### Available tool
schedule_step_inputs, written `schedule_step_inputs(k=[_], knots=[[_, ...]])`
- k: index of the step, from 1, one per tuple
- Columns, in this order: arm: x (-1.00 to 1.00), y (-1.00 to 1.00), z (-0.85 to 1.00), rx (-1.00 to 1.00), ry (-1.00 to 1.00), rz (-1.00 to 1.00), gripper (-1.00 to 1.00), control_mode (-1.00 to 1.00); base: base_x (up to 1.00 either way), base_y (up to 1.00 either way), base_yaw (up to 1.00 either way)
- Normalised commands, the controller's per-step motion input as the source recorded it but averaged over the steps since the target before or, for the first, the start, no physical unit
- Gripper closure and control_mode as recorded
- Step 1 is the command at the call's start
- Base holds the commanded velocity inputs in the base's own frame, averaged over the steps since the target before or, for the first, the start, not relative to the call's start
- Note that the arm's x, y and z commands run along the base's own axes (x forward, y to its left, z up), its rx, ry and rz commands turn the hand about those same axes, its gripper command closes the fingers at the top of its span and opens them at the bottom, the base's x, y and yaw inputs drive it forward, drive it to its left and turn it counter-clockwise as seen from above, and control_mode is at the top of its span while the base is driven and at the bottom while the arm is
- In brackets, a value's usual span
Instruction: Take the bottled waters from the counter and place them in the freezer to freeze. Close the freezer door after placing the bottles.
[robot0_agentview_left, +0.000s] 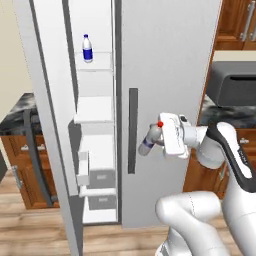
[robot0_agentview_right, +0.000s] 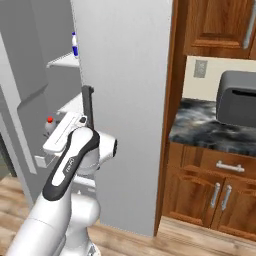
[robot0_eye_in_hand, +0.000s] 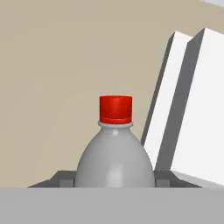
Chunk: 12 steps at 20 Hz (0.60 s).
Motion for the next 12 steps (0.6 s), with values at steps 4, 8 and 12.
schedule_step_inputs(k=[4,8,12], knots=[[0.0,0.0,0.0,0.0,0.0,0.0,1.0,1.0,0.23,0.65,0.01],[0.0,0.0,0.0,0.0,0.0,0.0,1.0,1.0,0.16,0.32,0.0],[0.0,0.0,0.0,0.0,0.0,0.0,1.0,1.0,0.2,-0.35,0.02]])
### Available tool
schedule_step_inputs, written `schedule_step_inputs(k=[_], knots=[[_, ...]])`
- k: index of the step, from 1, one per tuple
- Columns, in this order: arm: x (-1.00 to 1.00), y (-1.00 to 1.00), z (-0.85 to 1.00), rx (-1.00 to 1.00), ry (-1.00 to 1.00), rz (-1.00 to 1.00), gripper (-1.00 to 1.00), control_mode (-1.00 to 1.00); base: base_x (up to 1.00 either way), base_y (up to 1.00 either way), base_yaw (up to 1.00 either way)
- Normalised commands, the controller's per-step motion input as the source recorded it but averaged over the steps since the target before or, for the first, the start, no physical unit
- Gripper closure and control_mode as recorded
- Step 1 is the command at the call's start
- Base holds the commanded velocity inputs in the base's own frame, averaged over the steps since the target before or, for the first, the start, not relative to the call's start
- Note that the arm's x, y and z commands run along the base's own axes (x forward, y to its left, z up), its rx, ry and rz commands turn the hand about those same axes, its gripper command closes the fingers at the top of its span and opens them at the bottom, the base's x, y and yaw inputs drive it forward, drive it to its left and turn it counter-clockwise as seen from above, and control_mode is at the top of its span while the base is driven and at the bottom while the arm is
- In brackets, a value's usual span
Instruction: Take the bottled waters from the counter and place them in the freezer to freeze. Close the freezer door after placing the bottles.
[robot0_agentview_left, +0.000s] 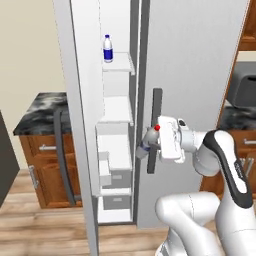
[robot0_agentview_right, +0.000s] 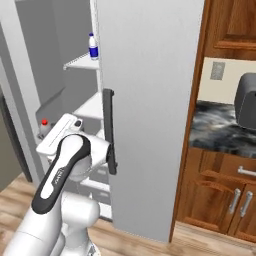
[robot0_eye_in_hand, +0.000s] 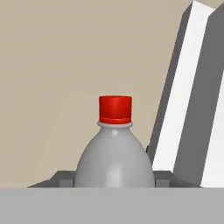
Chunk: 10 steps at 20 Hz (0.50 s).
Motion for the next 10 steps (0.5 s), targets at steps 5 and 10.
schedule_step_inputs(k=[5,10], knots=[[0.0,0.0,0.0,0.0,0.0,0.0,1.0,1.0,0.15,-0.47,0.03],[0.0,0.0,0.0,0.0,0.0,0.0,1.0,1.0,0.68,0.01,-0.03]])
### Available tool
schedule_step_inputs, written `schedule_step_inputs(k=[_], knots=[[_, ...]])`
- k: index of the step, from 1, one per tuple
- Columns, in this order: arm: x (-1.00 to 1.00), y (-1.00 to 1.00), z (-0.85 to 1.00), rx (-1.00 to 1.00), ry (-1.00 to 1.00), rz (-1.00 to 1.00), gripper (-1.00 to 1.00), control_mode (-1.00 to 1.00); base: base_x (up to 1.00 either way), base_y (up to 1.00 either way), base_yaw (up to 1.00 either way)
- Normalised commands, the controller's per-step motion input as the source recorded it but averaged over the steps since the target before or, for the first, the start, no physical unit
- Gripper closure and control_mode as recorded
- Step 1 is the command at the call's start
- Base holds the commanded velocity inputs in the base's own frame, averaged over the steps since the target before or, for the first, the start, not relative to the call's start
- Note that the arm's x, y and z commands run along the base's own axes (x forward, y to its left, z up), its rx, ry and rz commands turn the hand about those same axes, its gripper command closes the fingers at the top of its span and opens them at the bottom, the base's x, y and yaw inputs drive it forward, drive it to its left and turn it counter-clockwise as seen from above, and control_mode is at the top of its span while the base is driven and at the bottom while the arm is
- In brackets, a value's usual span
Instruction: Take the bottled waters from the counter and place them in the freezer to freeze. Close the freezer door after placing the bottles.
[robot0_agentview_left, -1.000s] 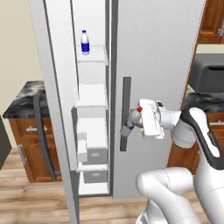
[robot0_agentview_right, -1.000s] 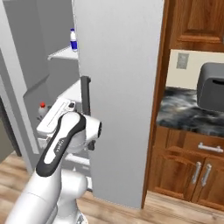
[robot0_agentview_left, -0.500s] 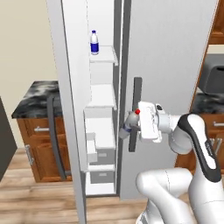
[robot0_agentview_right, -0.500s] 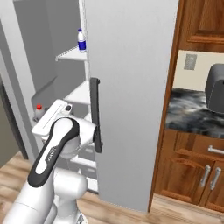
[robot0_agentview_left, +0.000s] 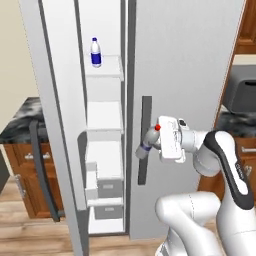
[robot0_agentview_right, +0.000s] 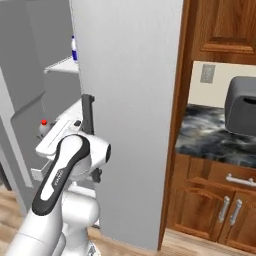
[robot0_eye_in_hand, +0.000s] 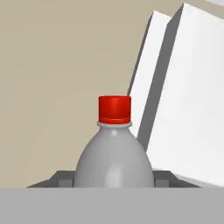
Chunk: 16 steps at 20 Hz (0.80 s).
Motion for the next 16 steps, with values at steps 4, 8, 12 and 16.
schedule_step_inputs(k=[4,8,12,16], knots=[[0.0,0.0,0.0,0.0,0.0,0.0,1.0,1.0,0.76,0.01,-0.07],[0.0,0.0,0.0,0.0,0.0,0.0,1.0,1.0,0.47,0.51,-0.06],[0.0,0.0,0.0,0.0,0.0,0.0,1.0,1.0,0.3,0.84,-0.01],[0.0,0.0,0.0,0.0,0.0,0.0,1.0,1.0,0.21,0.41,-0.02]])
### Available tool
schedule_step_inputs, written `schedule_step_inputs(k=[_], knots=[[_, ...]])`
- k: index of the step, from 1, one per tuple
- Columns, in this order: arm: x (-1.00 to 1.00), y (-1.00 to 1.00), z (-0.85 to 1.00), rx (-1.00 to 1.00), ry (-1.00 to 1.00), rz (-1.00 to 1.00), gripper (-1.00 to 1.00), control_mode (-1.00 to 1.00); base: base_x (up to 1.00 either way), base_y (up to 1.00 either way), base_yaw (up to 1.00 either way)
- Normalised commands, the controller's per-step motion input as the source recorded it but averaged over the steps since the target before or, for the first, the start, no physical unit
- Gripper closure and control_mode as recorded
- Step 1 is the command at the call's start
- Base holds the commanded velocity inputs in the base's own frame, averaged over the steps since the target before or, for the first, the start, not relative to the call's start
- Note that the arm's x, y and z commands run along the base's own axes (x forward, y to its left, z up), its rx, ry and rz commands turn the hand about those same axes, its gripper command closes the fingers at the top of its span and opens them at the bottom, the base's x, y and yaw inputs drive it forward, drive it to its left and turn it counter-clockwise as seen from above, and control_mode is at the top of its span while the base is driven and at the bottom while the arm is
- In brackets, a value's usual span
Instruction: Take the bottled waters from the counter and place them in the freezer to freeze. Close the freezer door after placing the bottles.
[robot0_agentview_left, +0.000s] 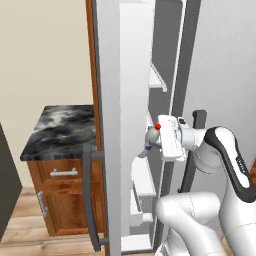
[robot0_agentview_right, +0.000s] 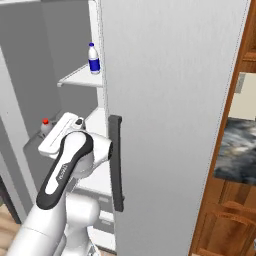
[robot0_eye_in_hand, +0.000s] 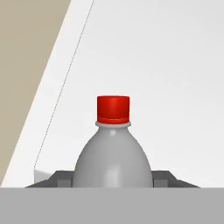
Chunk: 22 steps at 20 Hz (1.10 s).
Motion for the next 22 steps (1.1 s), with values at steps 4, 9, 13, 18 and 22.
schedule_step_inputs(k=[4,9,13,18,22], knots=[[0.0,0.0,0.0,0.0,0.0,0.0,1.0,1.0,0.57,-0.05,-0.1],[0.0,0.0,0.0,0.0,0.0,0.0,1.0,1.0,0.13,-0.07,-0.06],[0.0,0.0,0.0,0.0,0.0,0.0,1.0,1.0,0.03,-0.03,0.0],[0.0,0.0,0.0,0.0,0.0,0.0,1.0,1.0,0.46,0.0,-0.03],[0.06,-0.11,0.08,0.05,0.05,-0.09,1.0,-1.0,0.04,0.0,-0.01]])
